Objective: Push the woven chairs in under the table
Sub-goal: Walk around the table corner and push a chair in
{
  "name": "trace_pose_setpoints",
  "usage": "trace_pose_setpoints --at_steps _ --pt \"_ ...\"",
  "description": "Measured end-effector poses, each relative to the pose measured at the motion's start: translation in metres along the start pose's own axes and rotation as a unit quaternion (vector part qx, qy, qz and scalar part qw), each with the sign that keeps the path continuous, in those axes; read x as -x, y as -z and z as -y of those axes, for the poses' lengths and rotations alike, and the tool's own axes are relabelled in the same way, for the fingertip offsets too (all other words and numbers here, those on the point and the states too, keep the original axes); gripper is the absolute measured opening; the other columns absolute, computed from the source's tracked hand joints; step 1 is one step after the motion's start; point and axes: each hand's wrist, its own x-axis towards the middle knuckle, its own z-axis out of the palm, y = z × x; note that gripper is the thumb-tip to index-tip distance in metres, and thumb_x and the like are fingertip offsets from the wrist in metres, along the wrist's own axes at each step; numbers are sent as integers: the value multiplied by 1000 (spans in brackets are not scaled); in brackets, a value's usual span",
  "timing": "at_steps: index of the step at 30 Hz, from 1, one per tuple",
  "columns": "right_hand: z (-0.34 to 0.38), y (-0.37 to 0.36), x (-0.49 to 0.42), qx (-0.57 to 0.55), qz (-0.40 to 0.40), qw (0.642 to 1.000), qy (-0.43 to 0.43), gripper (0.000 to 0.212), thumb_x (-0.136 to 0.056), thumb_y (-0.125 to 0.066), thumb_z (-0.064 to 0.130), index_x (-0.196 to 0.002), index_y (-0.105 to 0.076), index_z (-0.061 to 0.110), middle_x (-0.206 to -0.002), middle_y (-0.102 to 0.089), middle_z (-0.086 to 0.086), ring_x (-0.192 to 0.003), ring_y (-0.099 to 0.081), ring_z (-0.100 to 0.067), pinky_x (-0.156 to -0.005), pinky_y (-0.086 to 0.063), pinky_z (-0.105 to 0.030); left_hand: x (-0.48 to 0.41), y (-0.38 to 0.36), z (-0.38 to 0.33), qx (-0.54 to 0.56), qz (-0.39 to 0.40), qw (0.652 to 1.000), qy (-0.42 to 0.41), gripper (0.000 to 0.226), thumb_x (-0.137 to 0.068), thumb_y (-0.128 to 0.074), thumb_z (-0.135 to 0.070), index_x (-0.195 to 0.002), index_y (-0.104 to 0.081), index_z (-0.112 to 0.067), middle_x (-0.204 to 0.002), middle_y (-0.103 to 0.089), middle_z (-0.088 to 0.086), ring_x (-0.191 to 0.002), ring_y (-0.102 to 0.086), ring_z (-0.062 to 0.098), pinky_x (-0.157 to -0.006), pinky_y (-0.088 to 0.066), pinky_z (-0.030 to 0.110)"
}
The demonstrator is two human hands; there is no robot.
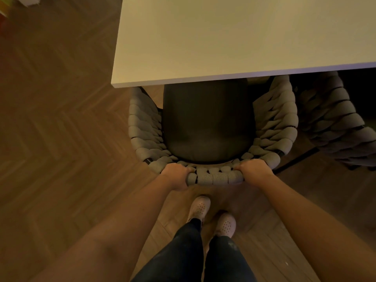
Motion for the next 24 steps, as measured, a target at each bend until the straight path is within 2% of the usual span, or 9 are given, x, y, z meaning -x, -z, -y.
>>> trace_pose_setpoints --at_steps 5,8,14,19,24 --pt "5 18 1 79 7 996 44 28 -96 -52 21 -122 -61 27 -121 -62 0 -109 -60 -20 -87 -46 -31 -3 5 5 -4 -19 1000 -19 47 -91 -55 -36 -136 -46 -30 -111 -64 1 -98 -61 21 -73 -43 30" --pt "3 16 -1 94 -36 993 57 25 -94 -54 26 -117 -62 30 -111 -65 2 -98 -62 -19 -82 -52 -34 -6 11 8 -12 -11 1000 -21 48 -90 -56 -35 -137 -46 -31 -110 -64 1 -98 -61 21 -71 -41 29" --pt "3 19 -4 102 -33 992 68 27 -93 -54 29 -118 -60 23 -110 -65 1 -98 -62 -19 -83 -52 -34 -7 9 10 -15 -8 1000 -18 52 -89 -58 -37 -139 -43 -32 -110 -64 -1 -97 -61 20 -72 -43 28" --pt "2 21 1 107 -30 992 66 22 -93 -53 30 -114 -63 30 -109 -65 4 -99 -62 -17 -80 -50 -31 -8 10 6 -13 -1 1000 -16 56 -89 -57 -40 -141 -40 -31 -114 -63 0 -101 -61 20 -76 -45 30" --pt "0 18 2 81 0 996 47 31 -95 -53 25 -125 -60 26 -121 -63 0 -109 -60 -20 -87 -49 -32 -8 9 0 -28 3 999 -14 54 -90 -56 -42 -140 -41 -29 -112 -63 0 -99 -61 19 -74 -45 29"
